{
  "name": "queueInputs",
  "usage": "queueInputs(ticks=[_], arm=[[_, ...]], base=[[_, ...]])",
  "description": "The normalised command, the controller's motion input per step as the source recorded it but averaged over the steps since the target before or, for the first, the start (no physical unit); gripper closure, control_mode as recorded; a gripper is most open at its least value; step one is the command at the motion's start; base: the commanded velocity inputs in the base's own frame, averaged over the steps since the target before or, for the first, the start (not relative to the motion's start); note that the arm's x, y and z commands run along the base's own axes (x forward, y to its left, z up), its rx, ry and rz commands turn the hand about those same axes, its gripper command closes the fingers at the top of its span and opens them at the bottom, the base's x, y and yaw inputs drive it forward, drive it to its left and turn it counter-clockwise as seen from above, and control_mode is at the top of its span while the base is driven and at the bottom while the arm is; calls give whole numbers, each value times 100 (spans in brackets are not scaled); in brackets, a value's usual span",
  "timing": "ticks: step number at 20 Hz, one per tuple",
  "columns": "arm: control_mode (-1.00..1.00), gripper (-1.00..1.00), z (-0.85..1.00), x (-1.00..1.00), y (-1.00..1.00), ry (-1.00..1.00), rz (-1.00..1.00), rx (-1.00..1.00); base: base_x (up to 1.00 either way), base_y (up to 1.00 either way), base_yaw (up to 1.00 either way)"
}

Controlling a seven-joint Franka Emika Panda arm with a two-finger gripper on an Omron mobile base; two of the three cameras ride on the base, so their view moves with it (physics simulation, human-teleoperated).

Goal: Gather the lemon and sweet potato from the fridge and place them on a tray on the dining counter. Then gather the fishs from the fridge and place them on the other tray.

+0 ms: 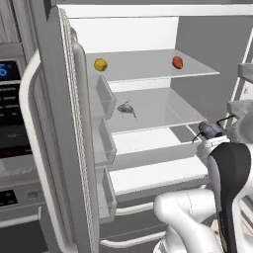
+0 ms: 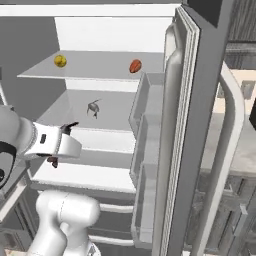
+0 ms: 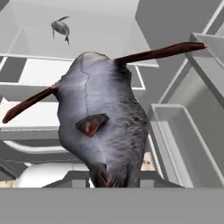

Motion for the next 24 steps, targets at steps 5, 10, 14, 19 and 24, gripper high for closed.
queueInputs(ticks=[5, 10, 14, 19, 24], arm=[[100, 100, 0, 0, 0, 0, 0, 0], [100, 100, 0, 0, 0, 0, 0, 0], [100, 100, 0, 0, 0, 0, 0, 0], [100, 100, 0, 0, 0, 0, 0, 0], [100, 100, 0, 0, 0, 0, 0, 0]], base=[[-55, 34, -32], [-44, 42, -35], [-46, 18, -40], [-58, 1, -44], [-70, 0, -44]])
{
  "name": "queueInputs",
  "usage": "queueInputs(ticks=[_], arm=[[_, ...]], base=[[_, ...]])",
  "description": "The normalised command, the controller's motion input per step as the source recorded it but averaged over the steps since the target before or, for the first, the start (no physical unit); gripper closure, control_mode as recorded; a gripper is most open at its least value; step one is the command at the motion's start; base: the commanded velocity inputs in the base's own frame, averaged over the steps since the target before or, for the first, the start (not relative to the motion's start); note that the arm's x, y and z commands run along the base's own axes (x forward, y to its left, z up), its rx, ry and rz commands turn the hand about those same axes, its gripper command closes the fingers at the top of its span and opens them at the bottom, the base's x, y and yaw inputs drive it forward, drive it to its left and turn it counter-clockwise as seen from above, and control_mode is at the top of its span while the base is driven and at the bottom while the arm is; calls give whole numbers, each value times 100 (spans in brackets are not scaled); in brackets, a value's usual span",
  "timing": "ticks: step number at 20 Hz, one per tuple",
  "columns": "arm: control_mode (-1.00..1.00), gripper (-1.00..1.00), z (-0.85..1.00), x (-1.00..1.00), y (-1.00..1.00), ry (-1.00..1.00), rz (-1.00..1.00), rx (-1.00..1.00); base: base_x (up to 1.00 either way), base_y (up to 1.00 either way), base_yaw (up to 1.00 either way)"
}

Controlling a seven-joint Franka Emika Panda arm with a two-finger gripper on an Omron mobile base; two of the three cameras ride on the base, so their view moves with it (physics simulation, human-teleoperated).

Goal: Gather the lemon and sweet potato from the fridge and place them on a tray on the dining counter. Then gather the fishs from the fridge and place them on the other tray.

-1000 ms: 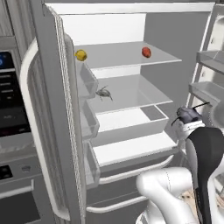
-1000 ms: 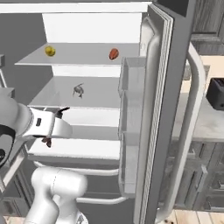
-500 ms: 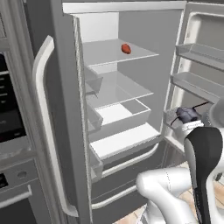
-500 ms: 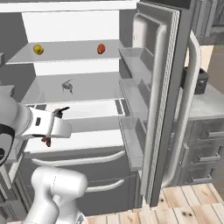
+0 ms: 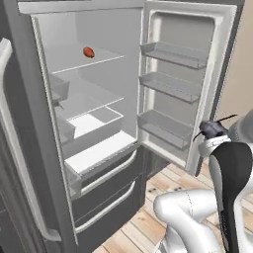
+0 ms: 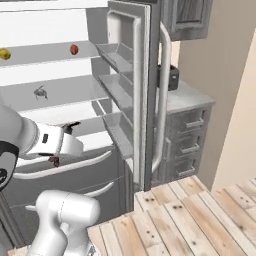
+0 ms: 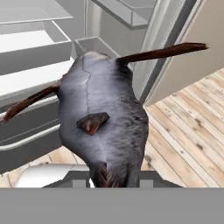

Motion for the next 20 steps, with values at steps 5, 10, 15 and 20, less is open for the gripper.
queueInputs(ticks=[5, 10, 15, 20], arm=[[100, 100, 0, 0, 0, 0, 0, 0], [100, 100, 0, 0, 0, 0, 0, 0], [100, 100, 0, 0, 0, 0, 0, 0], [100, 100, 0, 0, 0, 0, 0, 0]], base=[[-63, -2, -51], [-57, -9, -54], [-55, -7, -55], [-38, -9, -58]])
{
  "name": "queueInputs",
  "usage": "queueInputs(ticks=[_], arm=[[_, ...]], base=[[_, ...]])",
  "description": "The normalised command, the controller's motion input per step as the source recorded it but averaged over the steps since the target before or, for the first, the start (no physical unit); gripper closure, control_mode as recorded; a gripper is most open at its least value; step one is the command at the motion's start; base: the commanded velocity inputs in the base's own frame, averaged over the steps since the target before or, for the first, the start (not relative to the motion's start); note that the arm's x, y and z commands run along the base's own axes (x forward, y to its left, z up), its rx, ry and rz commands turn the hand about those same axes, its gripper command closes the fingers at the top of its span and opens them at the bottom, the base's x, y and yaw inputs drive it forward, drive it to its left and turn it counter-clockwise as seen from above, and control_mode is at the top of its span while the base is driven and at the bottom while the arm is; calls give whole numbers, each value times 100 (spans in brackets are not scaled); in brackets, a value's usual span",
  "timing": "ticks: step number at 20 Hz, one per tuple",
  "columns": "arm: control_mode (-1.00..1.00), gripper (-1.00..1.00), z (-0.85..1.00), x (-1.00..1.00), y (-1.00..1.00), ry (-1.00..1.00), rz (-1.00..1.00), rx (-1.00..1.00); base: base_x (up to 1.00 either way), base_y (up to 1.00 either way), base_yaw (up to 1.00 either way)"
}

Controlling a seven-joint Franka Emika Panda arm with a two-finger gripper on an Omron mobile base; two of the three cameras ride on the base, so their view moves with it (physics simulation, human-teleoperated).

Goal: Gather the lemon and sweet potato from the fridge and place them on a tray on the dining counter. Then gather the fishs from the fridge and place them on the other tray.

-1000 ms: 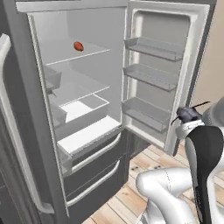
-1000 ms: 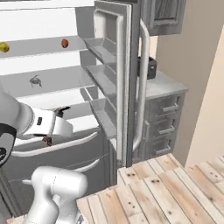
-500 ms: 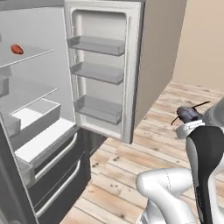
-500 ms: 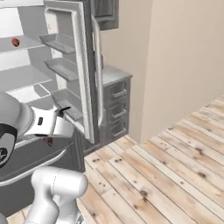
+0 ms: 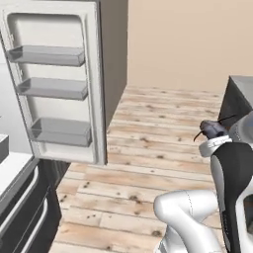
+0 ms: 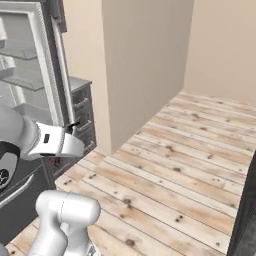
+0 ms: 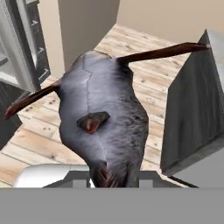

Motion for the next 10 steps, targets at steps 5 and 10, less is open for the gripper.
queueInputs(ticks=[5, 10], arm=[[100, 100, 0, 0, 0, 0, 0, 0], [100, 100, 0, 0, 0, 0, 0, 0]], base=[[-20, -2, -61], [-17, -13, -60]])
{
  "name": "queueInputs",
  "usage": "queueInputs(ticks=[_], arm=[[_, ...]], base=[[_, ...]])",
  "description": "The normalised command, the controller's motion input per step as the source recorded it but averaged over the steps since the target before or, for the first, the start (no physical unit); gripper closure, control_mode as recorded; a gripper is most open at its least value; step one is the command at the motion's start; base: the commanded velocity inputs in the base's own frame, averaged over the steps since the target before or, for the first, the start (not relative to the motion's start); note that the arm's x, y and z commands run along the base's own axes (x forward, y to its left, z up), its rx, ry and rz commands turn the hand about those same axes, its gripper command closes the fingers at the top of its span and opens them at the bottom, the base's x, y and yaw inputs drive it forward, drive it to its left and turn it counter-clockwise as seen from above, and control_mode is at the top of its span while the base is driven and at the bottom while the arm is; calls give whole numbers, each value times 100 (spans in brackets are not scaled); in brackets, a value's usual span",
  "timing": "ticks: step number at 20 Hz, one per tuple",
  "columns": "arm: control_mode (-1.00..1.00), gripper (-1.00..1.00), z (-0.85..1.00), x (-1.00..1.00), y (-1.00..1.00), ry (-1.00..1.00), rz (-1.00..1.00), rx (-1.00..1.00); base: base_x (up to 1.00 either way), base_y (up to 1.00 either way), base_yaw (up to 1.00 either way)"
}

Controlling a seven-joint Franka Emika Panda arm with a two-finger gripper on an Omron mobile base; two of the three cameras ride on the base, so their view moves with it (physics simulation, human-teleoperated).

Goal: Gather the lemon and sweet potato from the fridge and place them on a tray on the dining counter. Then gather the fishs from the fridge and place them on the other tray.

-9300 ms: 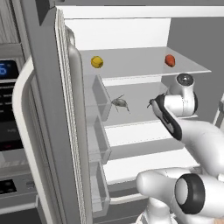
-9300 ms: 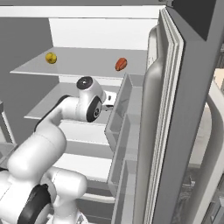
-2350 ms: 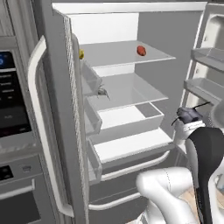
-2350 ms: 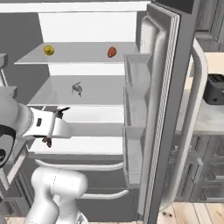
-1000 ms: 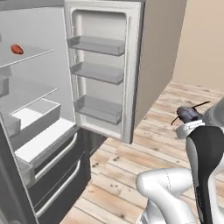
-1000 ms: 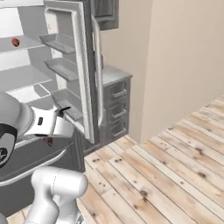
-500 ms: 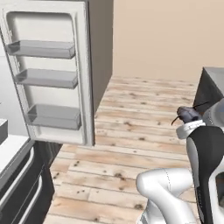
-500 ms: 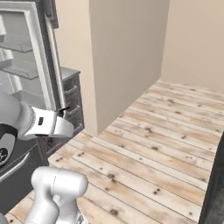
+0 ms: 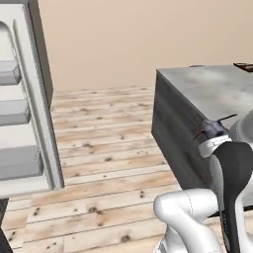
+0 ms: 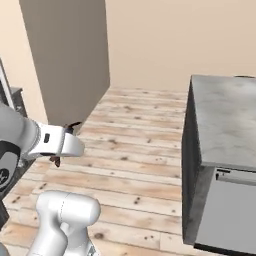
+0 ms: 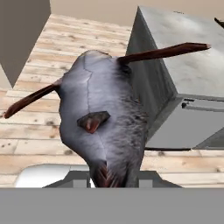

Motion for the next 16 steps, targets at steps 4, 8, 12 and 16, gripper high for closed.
queueInputs(ticks=[4, 8, 12, 16], arm=[[100, 100, 0, 0, 0, 0, 0, 0], [100, 100, 0, 0, 0, 0, 0, 0], [100, 100, 0, 0, 0, 0, 0, 0], [100, 100, 0, 0, 0, 0, 0, 0]], base=[[-1, -22, -58], [60, 8, -43], [87, 44, -25], [91, 54, -13]])
